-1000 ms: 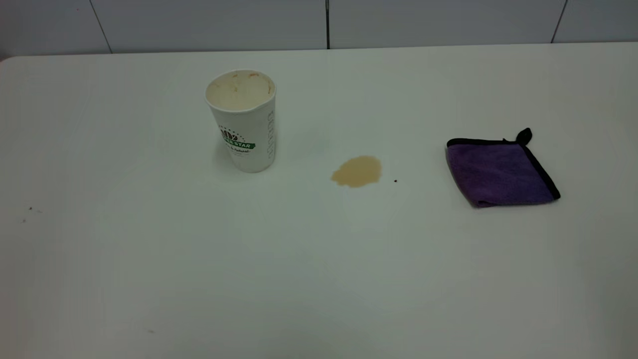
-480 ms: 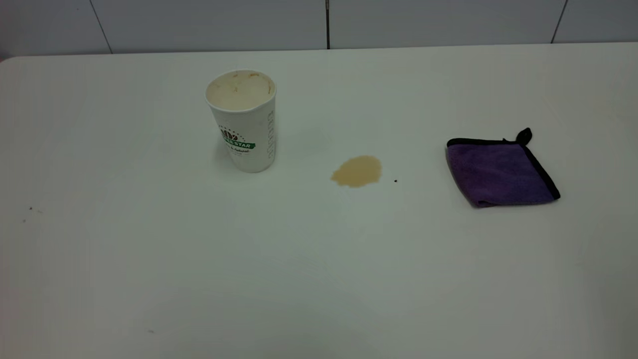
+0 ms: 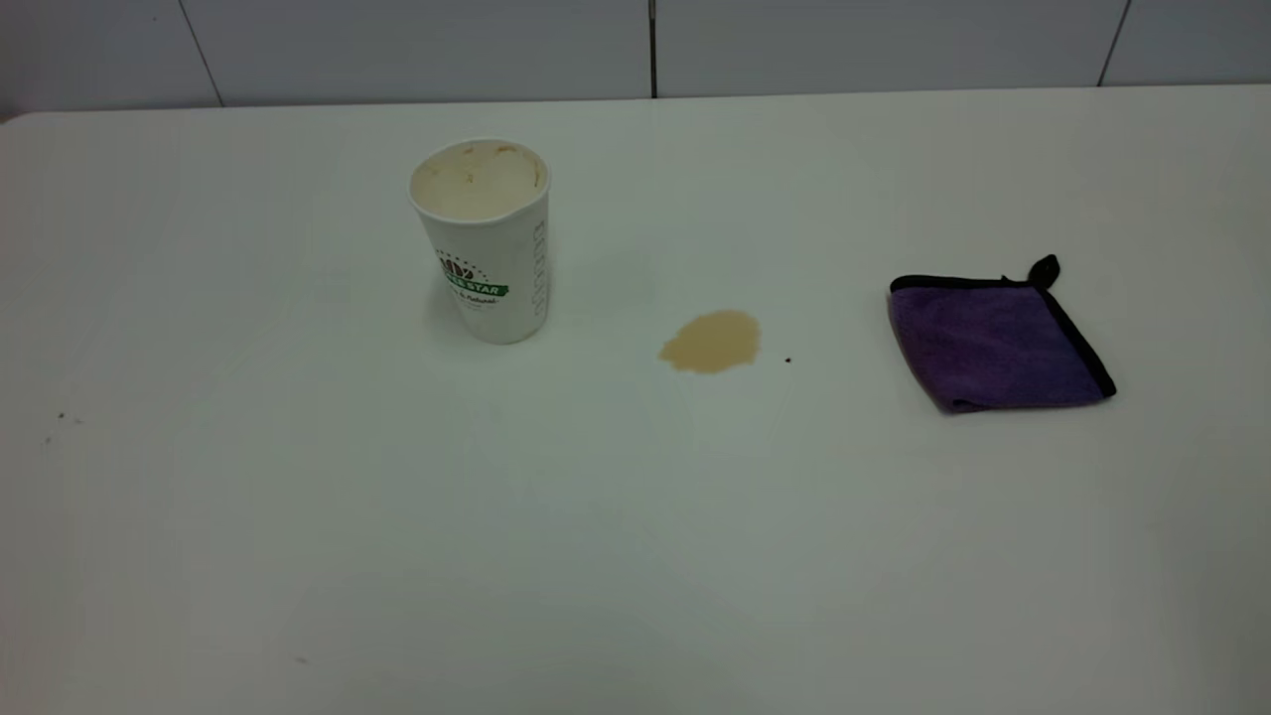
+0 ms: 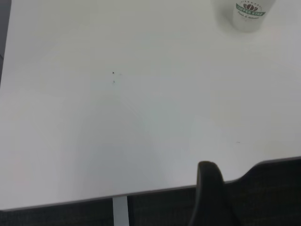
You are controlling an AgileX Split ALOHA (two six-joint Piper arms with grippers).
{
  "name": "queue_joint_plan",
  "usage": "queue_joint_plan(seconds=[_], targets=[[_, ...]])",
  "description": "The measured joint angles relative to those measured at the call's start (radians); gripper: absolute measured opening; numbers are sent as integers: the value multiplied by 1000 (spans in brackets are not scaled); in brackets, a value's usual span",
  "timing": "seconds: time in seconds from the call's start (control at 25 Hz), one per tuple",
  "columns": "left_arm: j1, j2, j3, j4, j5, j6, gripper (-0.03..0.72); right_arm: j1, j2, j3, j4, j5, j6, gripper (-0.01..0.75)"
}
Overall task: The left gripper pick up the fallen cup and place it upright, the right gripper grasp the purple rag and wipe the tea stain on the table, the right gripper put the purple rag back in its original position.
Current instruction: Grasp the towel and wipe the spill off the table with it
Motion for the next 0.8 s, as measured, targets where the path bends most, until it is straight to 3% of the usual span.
queue_joint_plan(seconds=[0.52, 0.8], targets=[[0, 0, 0, -1, 0, -2, 497, 1, 92, -39, 2, -20, -43, 486], [0, 0, 0, -1, 0, -2, 497, 8, 440, -50, 89, -259, -163, 595]])
